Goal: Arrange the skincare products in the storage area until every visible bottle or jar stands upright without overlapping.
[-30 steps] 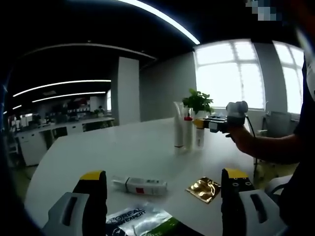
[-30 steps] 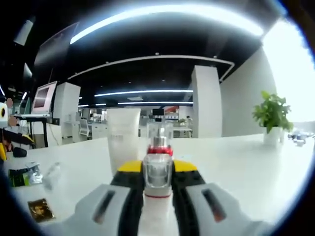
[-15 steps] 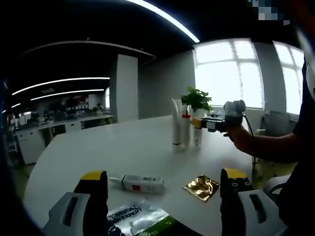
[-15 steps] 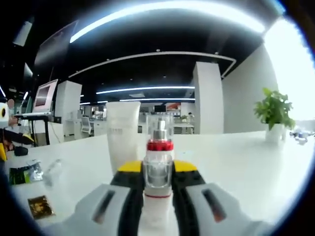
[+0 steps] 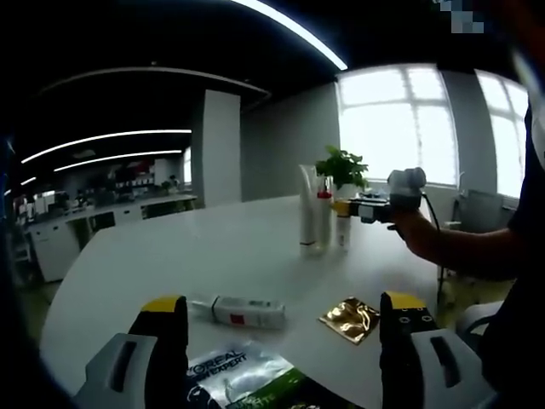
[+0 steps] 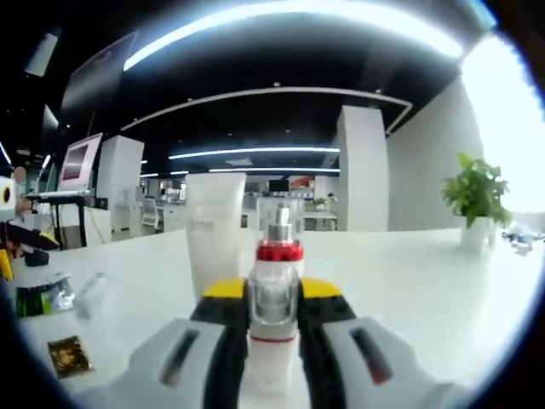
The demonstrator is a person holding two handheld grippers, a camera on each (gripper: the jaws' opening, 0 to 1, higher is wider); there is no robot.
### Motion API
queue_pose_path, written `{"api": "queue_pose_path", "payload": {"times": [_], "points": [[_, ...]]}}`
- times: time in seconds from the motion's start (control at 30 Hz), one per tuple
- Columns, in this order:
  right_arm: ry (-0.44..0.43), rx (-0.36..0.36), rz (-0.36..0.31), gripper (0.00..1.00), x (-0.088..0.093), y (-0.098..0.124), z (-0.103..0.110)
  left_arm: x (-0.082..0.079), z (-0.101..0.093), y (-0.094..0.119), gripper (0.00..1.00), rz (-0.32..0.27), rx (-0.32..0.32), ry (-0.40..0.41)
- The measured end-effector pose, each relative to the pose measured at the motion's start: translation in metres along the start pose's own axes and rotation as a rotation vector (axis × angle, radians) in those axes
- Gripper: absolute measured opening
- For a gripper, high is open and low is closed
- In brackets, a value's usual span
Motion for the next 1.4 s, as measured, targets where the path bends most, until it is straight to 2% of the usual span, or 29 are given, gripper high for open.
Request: {"api": "queue_pose_path", "payload": {"times": [0.43, 0.67, 1.07, 1.4], "points": [[0.001, 0.009, 0.019, 0.21, 0.005, 0.004, 0.002, 0.004, 0.001, 0.001, 0.95, 0.010, -0.010, 0.003], [-0.003, 0.026, 0.026, 0.29, 0.007, 0.001, -0.003, 0.004, 0.002, 0.001, 0.94, 0.014, -0.011, 0.001], [-0.018, 0.028, 0.038, 0.34, 0.013, 0.002, 0.002, 0.007, 0.006, 0.000, 0.94, 0.025, -0.009, -0.003], [-0.028, 0.038, 0.027, 0.50, 0.009, 0.002, -0.001, 0.003, 0.006, 0.002, 0.95, 0.012, -0.014, 0.004]]}}
Point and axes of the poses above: the point that each gripper's makers call its tool centre point, and the gripper's own axes: y roughly backward along the fingers, z roughly to its left, x roughly out of its underside, the point moved 1 cm from there along y, roughly backward along the fingers, and after that the axes turned 11 degrees about -y, right-handed, at the moved point
